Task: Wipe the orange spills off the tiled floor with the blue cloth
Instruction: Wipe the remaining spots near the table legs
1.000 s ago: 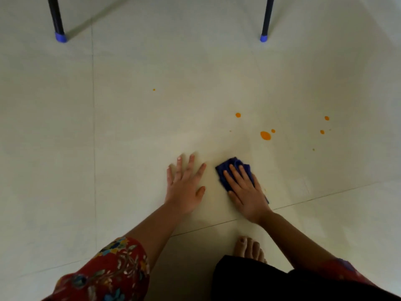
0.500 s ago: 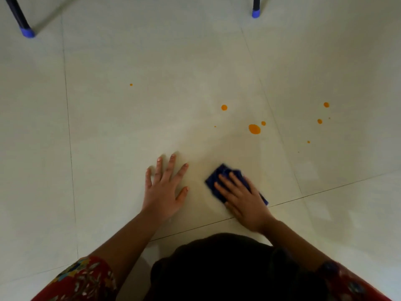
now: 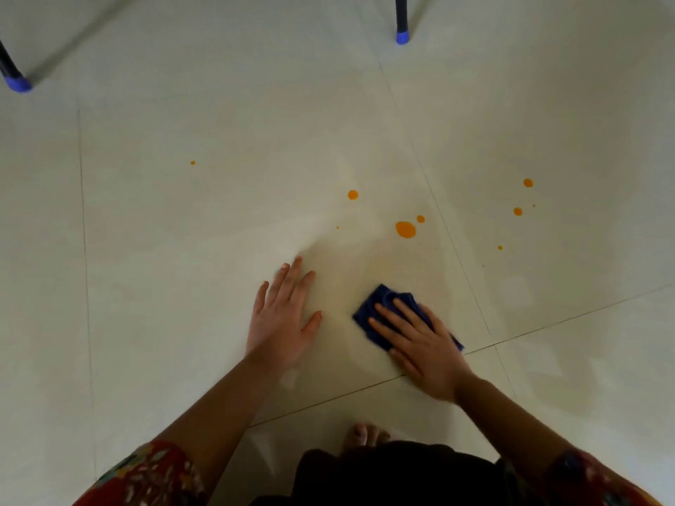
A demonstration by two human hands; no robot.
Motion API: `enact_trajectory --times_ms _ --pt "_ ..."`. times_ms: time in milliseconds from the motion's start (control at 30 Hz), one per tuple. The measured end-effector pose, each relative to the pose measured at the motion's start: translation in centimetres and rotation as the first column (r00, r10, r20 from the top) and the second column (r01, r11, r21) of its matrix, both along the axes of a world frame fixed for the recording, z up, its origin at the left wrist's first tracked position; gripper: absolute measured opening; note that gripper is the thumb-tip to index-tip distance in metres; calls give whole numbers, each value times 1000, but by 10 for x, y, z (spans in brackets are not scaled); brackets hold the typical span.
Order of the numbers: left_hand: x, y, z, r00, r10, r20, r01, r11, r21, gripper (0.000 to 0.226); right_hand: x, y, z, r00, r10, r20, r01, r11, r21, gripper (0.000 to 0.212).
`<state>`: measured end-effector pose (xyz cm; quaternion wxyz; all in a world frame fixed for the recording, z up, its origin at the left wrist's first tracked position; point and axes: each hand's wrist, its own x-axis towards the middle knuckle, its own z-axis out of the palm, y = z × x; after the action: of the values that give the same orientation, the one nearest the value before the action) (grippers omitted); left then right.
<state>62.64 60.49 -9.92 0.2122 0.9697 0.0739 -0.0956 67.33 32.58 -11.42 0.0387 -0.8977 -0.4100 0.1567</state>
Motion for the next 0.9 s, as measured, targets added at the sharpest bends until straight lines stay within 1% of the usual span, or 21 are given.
enact_trajectory --times_ms 33,67,100,167,200,233,267,300,333,367,400,433,500,600,667,700,767,800,833,867,900 --pt "3 -3 2 999 -28 -20 28 1000 -5 67 3 -17 0 1000 -16 19 16 1000 4 52" --pt "5 -4 2 998 -49 -38 49 999 -4 67 11 -27 -2 996 -80 43 80 997 -1 52" --pt "6 -5 1 997 -57 -44 57 998 -3 67 23 -30 -3 982 -183 47 183 983 -11 52" --pt "4 -10 -4 998 -52 -22 52 999 -1 65 38 -18 -5 920 -390 45 391 920 -9 53" --pt "3 -14 -6 999 -50 -1 50 999 7 64 33 -9 -5 901 -432 32 433 902 -9 53" --pt "3 -16 -9 999 -38 22 37 999 19 62 21 0 -4 914 -405 17 405 915 5 53" --pt "4 -18 -10 999 -25 46 24 999 25 61 1 2 -4 954 -299 -2 299 954 22 53" --pt "7 -20 -11 997 -28 70 27 999 27 60 -25 -5 -4 987 -161 -29 161 987 17 51" --pt "10 -21 -11 996 -41 84 38 999 29 59 -47 -18 -2 996 -52 -71 53 999 7 51" --pt "12 -24 -10 994 -65 91 62 998 30 58 -61 -37 1 994 -11 -110 11 1000 -5 52" --pt "15 -26 -9 991 -89 95 87 996 34 57 -62 -55 2 993 -20 -113 19 1000 -11 51" --pt "19 -29 -8 989 -115 95 112 993 36 59 -54 -71 1 993 -76 -96 74 997 -27 50" --pt "26 -37 -6 982 -168 84 165 985 40 64 -22 -86 -1 968 -246 -56 242 968 -59 50" --pt "38 -51 -6 969 -244 48 241 969 51 76 32 -69 -1 867 -495 -56 493 868 -55 53" --pt "41 -60 -5 952 -308 2 307 949 71 82 41 -41 1 808 -587 -46 585 810 -49 56" --pt "41 -62 -5 941 -338 -26 339 938 75 83 34 -30 1 818 -572 -53 571 820 -34 56" --pt "45 -64 -2 923 -375 -85 380 923 56 85 4 -27 3 896 -438 -69 438 899 -16 54" --pt "48 -63 -1 914 -389 -116 397 916 55 85 -10 -36 3 919 -389 -70 389 921 -11 53" --pt "50 -61 0 908 -395 -141 406 912 60 84 -17 -50 3 920 -387 -65 387 922 -8 53" --pt "52 -59 1 904 -401 -150 415 907 72 83 -13 -64 2 900 -432 -55 432 902 -7 52" --pt "53 -57 0 902 -407 -144 420 904 81 81 -4 -77 1 856 -515 -38 515 857 -13 52"
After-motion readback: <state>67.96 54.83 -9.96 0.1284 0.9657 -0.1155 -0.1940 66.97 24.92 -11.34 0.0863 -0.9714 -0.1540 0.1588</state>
